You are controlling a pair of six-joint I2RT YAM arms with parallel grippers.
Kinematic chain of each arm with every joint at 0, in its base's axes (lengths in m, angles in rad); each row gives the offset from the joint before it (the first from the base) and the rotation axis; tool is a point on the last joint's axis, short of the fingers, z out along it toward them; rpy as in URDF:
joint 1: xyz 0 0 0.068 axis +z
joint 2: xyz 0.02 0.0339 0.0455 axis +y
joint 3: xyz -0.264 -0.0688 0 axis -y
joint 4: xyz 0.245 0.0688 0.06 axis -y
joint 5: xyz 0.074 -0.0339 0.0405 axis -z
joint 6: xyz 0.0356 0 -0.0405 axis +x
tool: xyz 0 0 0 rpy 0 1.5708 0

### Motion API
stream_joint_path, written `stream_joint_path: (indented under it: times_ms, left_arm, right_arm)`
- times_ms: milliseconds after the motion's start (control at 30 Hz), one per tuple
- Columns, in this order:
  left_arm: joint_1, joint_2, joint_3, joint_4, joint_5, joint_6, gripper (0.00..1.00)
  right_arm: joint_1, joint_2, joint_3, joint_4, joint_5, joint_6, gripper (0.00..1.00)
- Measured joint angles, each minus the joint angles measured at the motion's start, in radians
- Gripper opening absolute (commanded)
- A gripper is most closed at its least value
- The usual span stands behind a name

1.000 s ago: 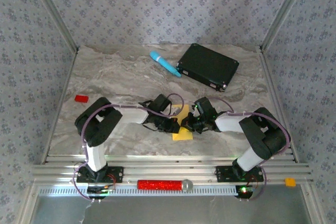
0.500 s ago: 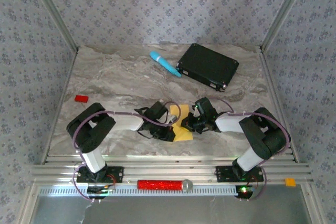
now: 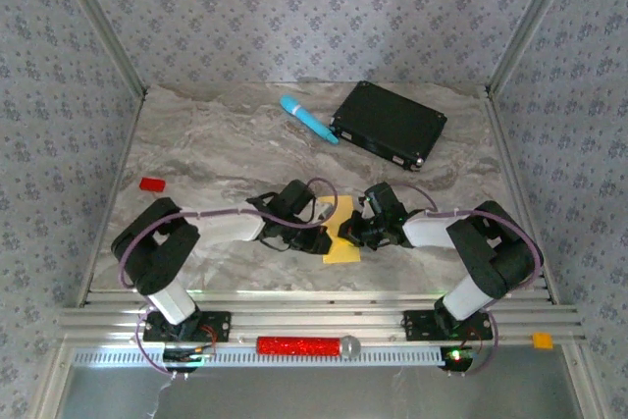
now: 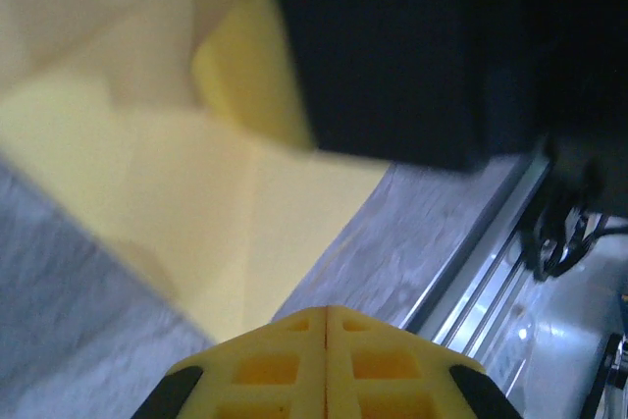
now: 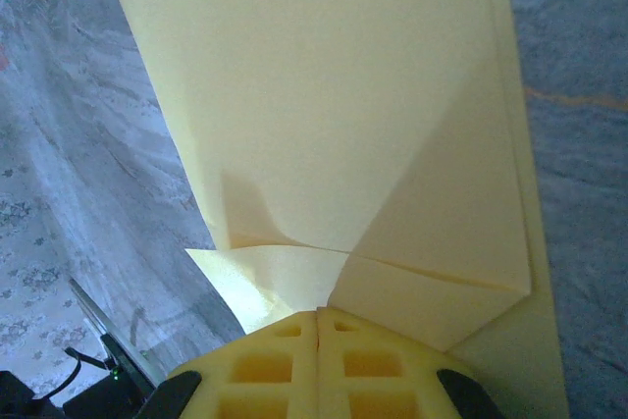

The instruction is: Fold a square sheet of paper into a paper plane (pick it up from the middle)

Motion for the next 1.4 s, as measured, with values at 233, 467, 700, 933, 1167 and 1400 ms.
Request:
stream_joint_path:
  times_ms: [233, 467, 700, 933, 1167, 1400]
  left_arm:
    - [0.001, 0.146, 0.051, 0.054, -0.011, -0.014, 0.05]
    - [0.008, 0.144, -0.024, 0.167, 0.013, -0.030, 0.01]
    - [0.008, 0.121, -0.075, 0.228, 0.020, -0.037, 0.01]
    - [0.016, 0.120, -0.079, 0.233, 0.026, -0.037, 0.00]
    - [0.031, 0.116, -0.099, 0.257, 0.039, -0.035, 0.00]
    - [0.036, 0.116, -0.101, 0.260, 0.047, -0.029, 0.00]
  right_arm:
    - [-0.002, 0.000, -0.006, 0.014, -0.006, 0.000, 0.02]
    - [-0.006, -0.005, -0.007, 0.014, -0.015, 0.000, 0.04]
    - [0.004, -0.067, -0.006, -0.032, 0.012, -0.009, 0.04]
    - [0.053, -0.025, -0.012, -0.018, 0.016, -0.011, 0.02]
    - [-0.047, -0.017, -0.041, 0.029, -0.065, -0.027, 0.02]
    - [-0.157, -0.017, -0.041, 0.010, -0.090, -0.076, 0.02]
